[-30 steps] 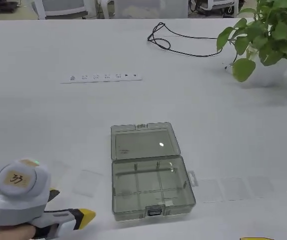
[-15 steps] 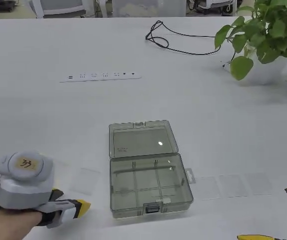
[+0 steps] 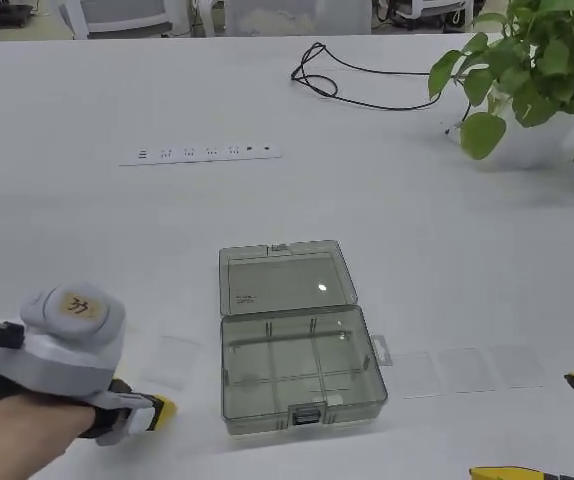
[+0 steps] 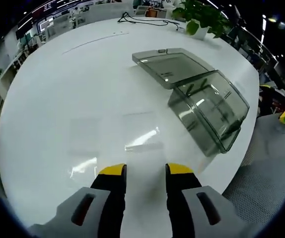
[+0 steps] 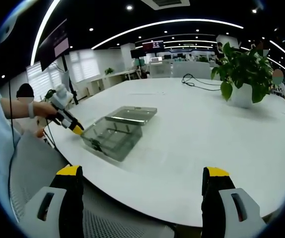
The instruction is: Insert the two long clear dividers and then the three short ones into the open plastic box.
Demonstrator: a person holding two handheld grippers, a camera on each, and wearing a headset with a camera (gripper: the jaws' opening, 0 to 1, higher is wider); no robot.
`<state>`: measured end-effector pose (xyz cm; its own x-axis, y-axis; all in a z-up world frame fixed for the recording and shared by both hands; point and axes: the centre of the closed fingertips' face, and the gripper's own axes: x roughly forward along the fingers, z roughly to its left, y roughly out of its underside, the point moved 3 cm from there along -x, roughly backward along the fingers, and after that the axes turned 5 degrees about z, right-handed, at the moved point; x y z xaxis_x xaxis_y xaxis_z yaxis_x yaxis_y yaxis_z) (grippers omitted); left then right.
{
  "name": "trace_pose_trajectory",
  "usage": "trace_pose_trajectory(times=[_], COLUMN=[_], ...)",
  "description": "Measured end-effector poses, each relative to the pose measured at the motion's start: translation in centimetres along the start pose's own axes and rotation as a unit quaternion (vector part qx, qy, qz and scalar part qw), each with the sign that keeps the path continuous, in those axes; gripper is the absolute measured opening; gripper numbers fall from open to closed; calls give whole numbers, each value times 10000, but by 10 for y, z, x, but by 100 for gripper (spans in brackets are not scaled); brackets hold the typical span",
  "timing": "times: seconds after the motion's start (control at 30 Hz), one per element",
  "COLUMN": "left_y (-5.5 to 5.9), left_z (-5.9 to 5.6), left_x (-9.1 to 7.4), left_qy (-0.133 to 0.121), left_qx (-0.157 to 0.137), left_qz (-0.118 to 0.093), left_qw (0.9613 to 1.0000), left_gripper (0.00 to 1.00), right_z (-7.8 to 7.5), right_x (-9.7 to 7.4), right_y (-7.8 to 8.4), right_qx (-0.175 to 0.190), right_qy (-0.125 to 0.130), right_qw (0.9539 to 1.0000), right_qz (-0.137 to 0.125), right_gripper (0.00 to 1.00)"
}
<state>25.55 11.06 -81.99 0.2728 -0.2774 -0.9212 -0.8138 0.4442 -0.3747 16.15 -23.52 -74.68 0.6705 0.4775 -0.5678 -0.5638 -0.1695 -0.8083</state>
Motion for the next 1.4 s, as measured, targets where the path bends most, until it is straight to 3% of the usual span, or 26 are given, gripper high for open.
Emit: trace_pose_trajectory(times=[0.1, 0.2, 0.27, 0.4, 0.57, 1.03, 1.4], left_y=[-1, -2, -2, -2, -1, 0, 0], left_z=[0, -5, -4, -5, -6, -4, -2], left_x=[0, -2, -1, 1, 3, 3, 4], left_qy=[33, 127, -14, -105, -371, -357, -268], left_qx=[20, -56, 133, 233, 603, 508, 451], left_qz=[42, 25, 100, 160, 321, 401, 292], left_qw=[10000, 9999, 9999, 9995, 9970, 9973, 9982], left_gripper=[29, 38, 38, 39, 36, 32, 31], right_z=[1, 1, 2, 2, 4, 4, 8], right_x=[0, 0, 0, 0, 1, 4, 6], right_y=[-1, -1, -1, -1, 1, -3, -3], right_qx=[-5, -12, -17, 6, -15, -103, -135], right_qy=[-4, -3, -3, -13, -33, -91, -127], right_qw=[10000, 10000, 10000, 10000, 10000, 9999, 9997], right_qz=[-10, -2, -6, -1, 44, 85, 146], right_gripper=[100, 100, 100, 100, 100, 100, 100])
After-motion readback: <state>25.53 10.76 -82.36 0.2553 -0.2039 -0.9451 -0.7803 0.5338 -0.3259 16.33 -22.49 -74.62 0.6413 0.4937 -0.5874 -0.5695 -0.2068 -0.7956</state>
